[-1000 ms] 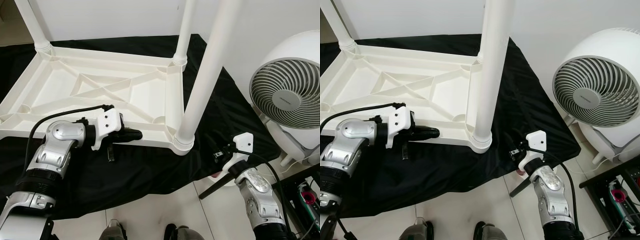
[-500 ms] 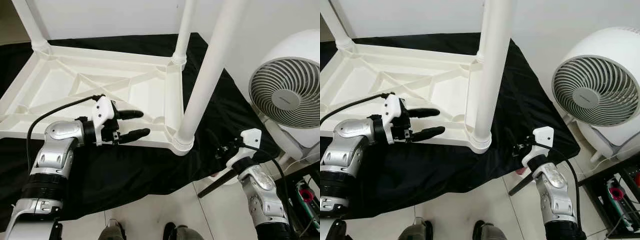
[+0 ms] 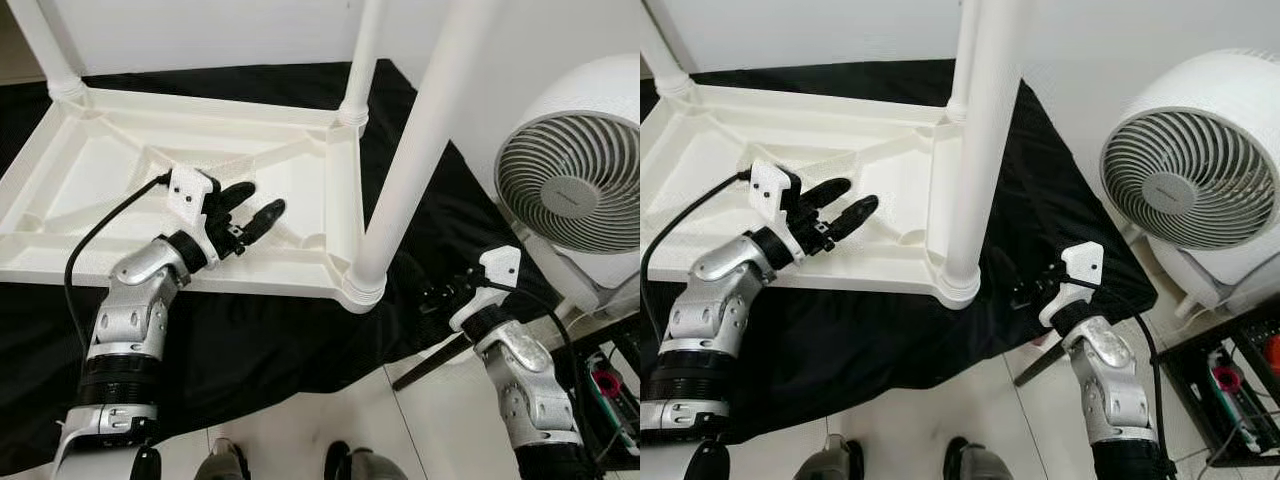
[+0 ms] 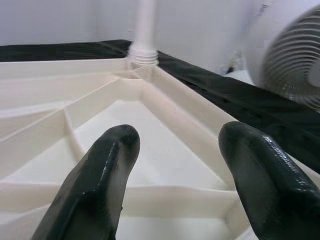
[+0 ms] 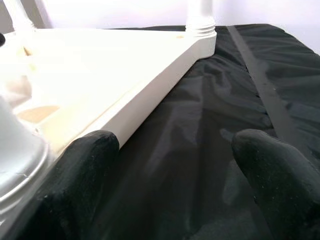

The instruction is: Building children table

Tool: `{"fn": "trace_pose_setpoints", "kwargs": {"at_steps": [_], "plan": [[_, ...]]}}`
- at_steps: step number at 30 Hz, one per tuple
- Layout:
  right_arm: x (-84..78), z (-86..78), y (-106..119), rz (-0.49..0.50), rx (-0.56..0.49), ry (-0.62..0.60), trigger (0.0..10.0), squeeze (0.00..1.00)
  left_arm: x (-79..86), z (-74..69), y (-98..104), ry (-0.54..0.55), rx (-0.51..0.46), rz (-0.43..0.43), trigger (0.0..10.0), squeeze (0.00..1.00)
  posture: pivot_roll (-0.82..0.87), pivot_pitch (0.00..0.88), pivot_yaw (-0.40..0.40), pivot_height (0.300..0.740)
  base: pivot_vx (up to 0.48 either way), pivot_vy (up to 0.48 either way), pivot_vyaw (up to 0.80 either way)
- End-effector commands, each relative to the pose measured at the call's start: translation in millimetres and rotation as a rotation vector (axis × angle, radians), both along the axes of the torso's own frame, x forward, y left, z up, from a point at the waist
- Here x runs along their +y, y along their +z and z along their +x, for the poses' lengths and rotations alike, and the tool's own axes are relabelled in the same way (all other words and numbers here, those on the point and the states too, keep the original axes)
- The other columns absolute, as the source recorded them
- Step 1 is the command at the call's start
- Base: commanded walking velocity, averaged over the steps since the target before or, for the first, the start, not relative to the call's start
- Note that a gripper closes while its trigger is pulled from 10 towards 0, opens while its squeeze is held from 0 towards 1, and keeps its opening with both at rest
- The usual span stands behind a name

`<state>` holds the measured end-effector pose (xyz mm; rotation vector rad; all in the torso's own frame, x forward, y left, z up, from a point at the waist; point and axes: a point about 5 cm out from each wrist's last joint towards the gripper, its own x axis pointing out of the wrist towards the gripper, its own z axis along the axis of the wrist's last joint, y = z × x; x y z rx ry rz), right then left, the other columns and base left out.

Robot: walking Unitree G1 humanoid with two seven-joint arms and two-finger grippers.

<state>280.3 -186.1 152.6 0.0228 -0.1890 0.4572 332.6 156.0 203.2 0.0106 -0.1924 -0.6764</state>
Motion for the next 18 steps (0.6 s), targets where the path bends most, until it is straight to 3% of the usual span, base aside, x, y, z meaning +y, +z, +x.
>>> {"fn": "trace_pose_setpoints", "kwargs": {"at_steps": [1, 5, 8, 11, 18], "plan": [[-0.5, -3.5, -2, -0.003, 0.021, 0.02, 10.0, 0.0, 2.1, -0.7, -3, 0.044, 0.026, 0.004, 10.0, 0.0, 0.08, 0.167, -0.054, 0.74, 0.0, 0.0, 0.0], [0.6, -5.8, 0, -0.04, 0.034, 0.074, 10.0, 0.0, 7.5, -1.6, -14, 0.114, 0.078, 0.009, 10.0, 0.0, 0.09, 0.16, -0.057, 0.74, 0.0, 0.0, 0.0], [1.6, -8.2, 3, -0.07, 0.026, 0.118, 10.0, 0.0, 8.5, -5.8, -16, 0.131, 0.031, 0.068, 10.0, 0.0, 0.09, 0.159, -0.057, 0.74, 0.0, 0.0, 0.0], [1.5, -16.6, 5, -0.111, 0.04, 0.259, 10.0, 0.0, 3.7, -17.4, -21, 0.079, 0.05, 0.037, 10.0, 0.0, 0.1, 0.152, -0.064, 0.74, 0.0, 0.0, 0.0], [0.3, -19.6, 7, -0.144, 0.06, 0.343, 10.0, 0.0, -5.2, -26.4, -19, 0.076, 0.04, 0.026, 10.0, 0.0, 0.1, 0.145, -0.069, 0.74, 0.0, 0.0, 0.0]]}}
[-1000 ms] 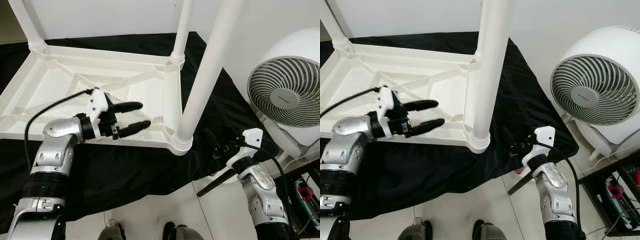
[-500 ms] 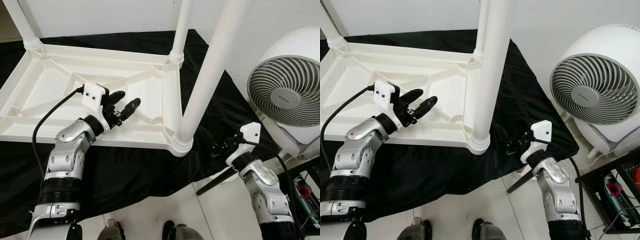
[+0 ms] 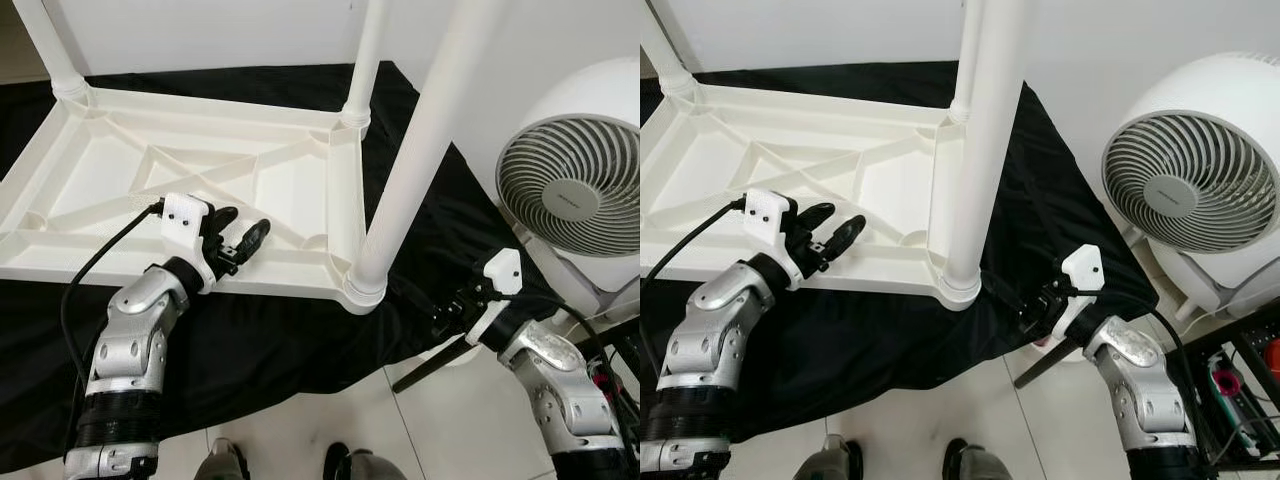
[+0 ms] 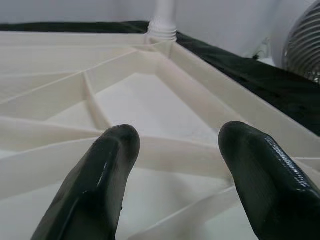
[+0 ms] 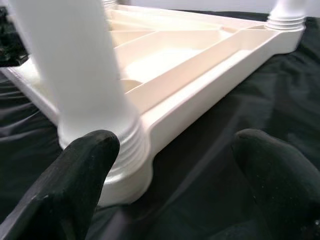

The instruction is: Building children table

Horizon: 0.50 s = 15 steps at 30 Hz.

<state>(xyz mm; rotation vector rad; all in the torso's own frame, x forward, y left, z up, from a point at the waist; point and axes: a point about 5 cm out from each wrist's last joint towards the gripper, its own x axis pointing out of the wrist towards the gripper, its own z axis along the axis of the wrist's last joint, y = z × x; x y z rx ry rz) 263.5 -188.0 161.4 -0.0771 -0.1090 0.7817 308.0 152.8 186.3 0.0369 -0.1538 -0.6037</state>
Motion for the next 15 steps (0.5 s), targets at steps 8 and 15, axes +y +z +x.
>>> {"fn": "trace_pose_setpoints", "kwargs": {"at_steps": [8, 15], "plan": [[7.9, 0.7, 10, 0.001, -0.001, 0.107, 10.0, 0.0, -17.4, -19.6, 1, -0.108, -0.06, 0.076, 10.0, 0.0, 0.11, 0.137, -0.073, 0.74, 0.0, 0.0, 0.0], [15.3, 6.2, 17, -0.016, -0.023, 0.177, 10.0, 0.0, -28.8, -40.8, 3, -0.274, -0.054, 0.103, 10.0, 0.0, 0.12, 0.14, -0.081, 0.74, 0.0, 0.0, 0.0]]}}
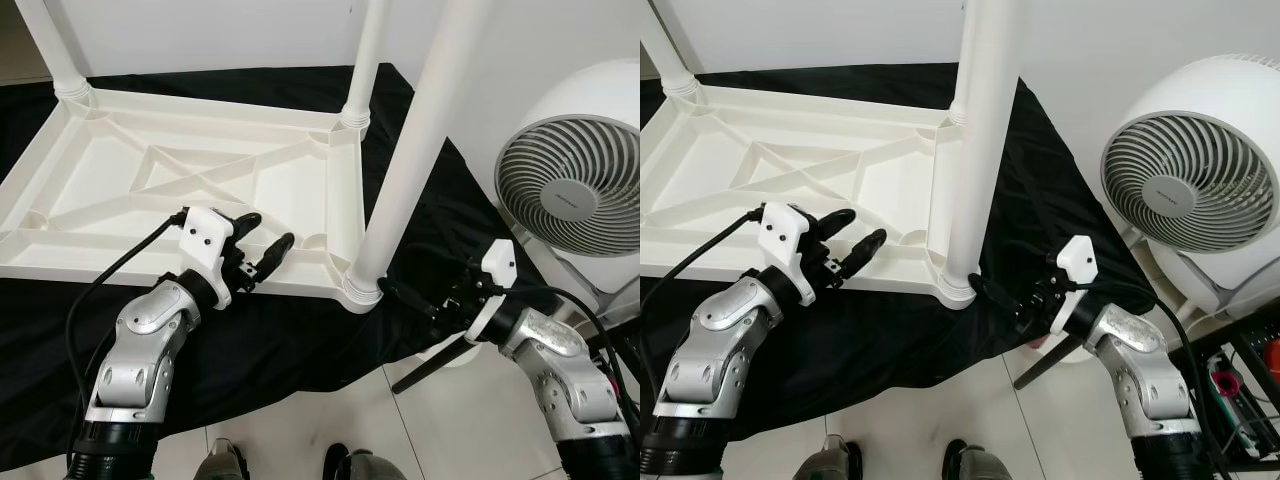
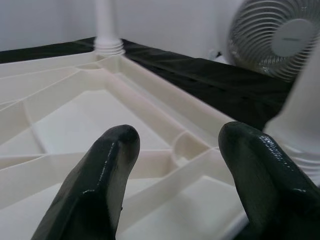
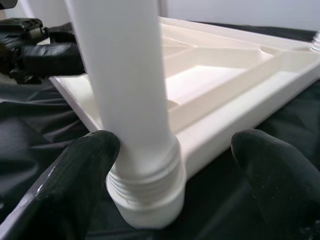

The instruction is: Building children table

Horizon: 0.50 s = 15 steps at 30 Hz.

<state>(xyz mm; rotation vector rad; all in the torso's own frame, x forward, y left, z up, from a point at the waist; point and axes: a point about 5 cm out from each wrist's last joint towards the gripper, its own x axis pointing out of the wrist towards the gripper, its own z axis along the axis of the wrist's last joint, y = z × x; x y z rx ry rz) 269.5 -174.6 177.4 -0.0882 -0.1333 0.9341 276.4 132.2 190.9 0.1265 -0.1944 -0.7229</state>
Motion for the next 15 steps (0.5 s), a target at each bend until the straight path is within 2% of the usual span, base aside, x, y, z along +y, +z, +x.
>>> {"fn": "trace_pose_setpoints", "kwargs": {"at_steps": [1, 8, 9, 15], "plan": [[4.0, 1.5, 2, -0.006, -0.006, 0.035, 10.0, 0.0, -9.7, -12.7, -1, -0.187, 0.014, 0.033, 10.0, 0.0, 0.12, 0.14, -0.081, 0.74, 0.0, 0.0, 0.0], [22.8, 10.4, 5, -0.022, -0.024, 0.125, 10.0, 0.0, -14.1, -25.4, -9, -0.312, 0.064, 0.099, 10.0, 0.0, 0.13, 0.15, -0.087, 0.74, 0.0, 0.0, 0.0], [30.3, 15.4, 4, -0.045, -0.029, 0.167, 10.0, 0.0, -16.8, -29.3, -12, -0.343, 0.084, 0.114, 10.0, 0.0, 0.13, 0.153, -0.088, 0.74, 0.0, 0.0, 0.0], [35.7, 21.1, 1, -0.069, -0.029, 0.188, 10.0, 0.0, -18.3, -31.0, -12, -0.332, 0.09, 0.11, 10.0, 0.0, 0.13, 0.154, -0.091, 0.74, 0.0, 0.0, 0.0]]}}
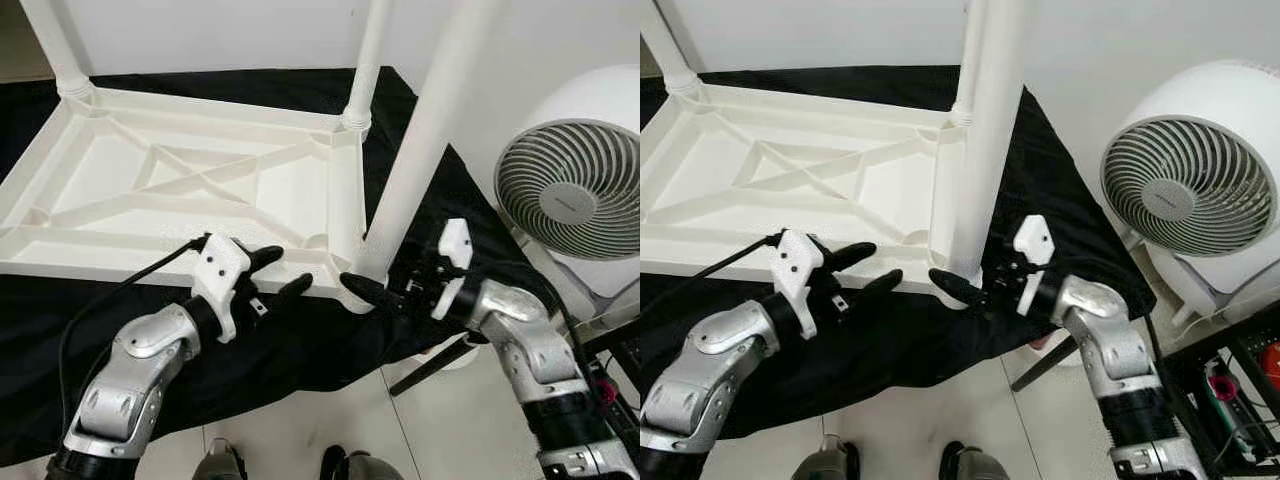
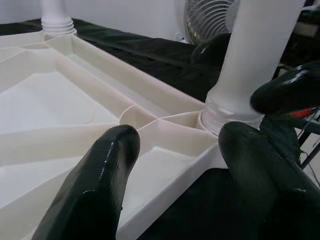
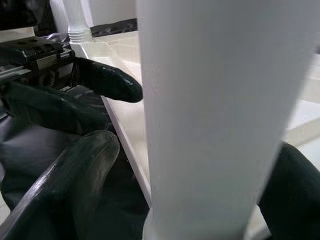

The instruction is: Building children table

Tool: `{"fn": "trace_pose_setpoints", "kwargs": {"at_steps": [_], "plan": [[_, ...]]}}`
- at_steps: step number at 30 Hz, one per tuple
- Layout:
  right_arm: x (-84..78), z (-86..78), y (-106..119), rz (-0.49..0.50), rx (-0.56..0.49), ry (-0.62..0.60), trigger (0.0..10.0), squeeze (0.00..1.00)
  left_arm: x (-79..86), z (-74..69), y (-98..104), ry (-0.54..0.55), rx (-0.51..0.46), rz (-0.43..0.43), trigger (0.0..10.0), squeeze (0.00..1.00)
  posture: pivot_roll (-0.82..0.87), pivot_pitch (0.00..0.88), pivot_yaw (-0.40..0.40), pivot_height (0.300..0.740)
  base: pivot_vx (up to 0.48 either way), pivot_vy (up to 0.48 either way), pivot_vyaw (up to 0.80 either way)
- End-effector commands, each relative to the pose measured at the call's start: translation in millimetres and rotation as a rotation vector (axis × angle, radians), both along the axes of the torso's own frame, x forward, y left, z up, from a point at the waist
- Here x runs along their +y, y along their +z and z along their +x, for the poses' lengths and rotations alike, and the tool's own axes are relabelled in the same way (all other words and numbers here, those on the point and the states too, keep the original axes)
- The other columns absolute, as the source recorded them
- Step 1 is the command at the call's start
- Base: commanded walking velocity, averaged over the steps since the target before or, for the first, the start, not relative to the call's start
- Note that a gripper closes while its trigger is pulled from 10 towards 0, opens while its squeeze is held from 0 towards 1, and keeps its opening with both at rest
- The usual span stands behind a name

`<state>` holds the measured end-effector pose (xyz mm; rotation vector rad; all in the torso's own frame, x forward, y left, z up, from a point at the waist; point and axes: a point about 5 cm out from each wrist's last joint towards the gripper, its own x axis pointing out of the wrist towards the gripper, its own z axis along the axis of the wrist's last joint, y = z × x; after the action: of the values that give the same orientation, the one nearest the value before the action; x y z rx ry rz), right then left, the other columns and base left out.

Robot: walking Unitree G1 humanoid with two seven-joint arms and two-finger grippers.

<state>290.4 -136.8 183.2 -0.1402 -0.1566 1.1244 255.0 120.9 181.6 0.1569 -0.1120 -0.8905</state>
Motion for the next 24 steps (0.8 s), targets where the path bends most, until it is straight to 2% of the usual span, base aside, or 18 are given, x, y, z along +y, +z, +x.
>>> {"fn": "trace_pose_setpoints", "kwargs": {"at_steps": [1, 4, 5, 18, 19, 21, 23, 24], "plan": [[-2.0, 0.2, -5, -0.022, 0.008, -0.001, 10.0, 0.0, -7.0, -9.7, -3, -0.175, 0.024, 0.033, 10.0, 0.0, 0.13, 0.154, -0.091, 0.74, 0.0, 0.0, 0.0], [-1.1, 0.5, -5, -0.027, 0.011, 0.009, 10.0, 0.0, -7.3, -10.2, -2, -0.173, 0.025, 0.03, 10.0, 0.0, 0.13, 0.155, -0.093, 0.74, 0.0, 0.0, 0.0], [-0.8, 3.3, -5, -0.035, 0.007, 0.007, 0.0, 0.0, -7.8, -10.9, -2, -0.173, 0.026, 0.026, 10.0, 0.0, 0.13, 0.157, -0.097, 0.74, 0.0, 0.0, 0.0], [-13.8, 12.5, -9, -0.074, 0.01, -0.02, 0.0, 0.0, -11.1, -19.7, -2, -0.194, 0.024, 0.035, 10.0, 0.0, 0.12, 0.161, -0.107, 0.74, 0.0, 0.0, 0.0], [-19.6, 14.6, -11, -0.054, 0.031, -0.104, 0.0, 0.0, -11.7, -16.6, -1, -0.176, 0.019, 0.031, 10.0, 0.0, 0.12, 0.16, -0.108, 0.74, 0.0, 0.0, 0.0], [-21.2, 15.2, -12, -0.049, 0.037, -0.128, 0.0, 0.0, -11.8, -15.8, -1, -0.171, 0.018, 0.03, 10.0, 0.0, 0.12, 0.16, -0.108, 0.74, 0.0, 0.0, 0.0], [-23.9, 19.7, -17, -0.048, 0.035, -0.239, 0.0, 0.0, -13.3, -15.2, 0, -0.167, 0.016, 0.017, 10.0, 0.0, 0.11, 0.161, -0.107, 0.74, 0.0, 0.0, 0.0], [-23.9, 19.7, -17, -0.048, 0.035, -0.239, 0.0, 0.0, -13.3, -15.2, 0, -0.167, 0.016, 0.017, 10.0, 0.0, 0.11, 0.161, -0.107, 0.74, 0.0, 0.0, 0.0]]}}
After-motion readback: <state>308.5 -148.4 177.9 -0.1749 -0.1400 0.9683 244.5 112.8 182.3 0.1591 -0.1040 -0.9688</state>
